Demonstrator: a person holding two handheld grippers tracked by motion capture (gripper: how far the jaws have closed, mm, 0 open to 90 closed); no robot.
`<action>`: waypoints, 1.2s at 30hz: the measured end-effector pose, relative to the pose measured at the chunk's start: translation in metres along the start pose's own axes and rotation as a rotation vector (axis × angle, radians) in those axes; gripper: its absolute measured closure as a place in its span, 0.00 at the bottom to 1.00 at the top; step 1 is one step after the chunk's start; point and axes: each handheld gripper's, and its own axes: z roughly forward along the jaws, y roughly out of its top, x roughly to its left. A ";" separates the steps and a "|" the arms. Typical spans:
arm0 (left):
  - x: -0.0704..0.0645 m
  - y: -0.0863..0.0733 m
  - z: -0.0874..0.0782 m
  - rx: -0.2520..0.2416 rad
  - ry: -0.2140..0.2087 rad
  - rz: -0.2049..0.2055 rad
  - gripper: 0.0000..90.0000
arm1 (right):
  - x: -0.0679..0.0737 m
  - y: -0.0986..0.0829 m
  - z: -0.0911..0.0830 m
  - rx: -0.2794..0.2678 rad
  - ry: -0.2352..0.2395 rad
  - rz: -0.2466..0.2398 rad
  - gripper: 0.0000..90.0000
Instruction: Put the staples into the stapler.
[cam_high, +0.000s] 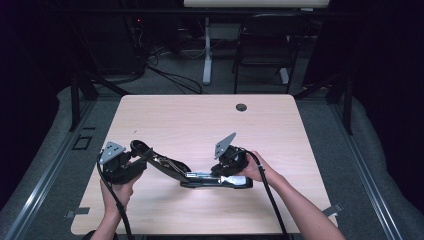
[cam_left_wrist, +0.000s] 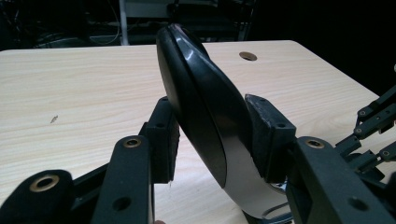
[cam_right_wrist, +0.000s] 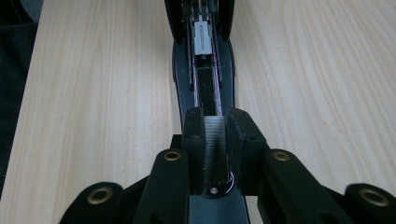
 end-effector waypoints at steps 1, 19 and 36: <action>0.000 0.000 0.000 0.002 0.001 0.001 0.63 | 0.000 0.000 0.000 0.005 -0.003 -0.006 0.87; 0.000 0.000 0.000 -0.008 -0.004 -0.002 0.63 | 0.004 0.003 0.003 0.044 -0.024 -0.040 0.86; 0.000 0.000 0.000 -0.006 -0.009 -0.003 0.64 | 0.003 0.003 0.002 0.046 -0.016 -0.019 0.86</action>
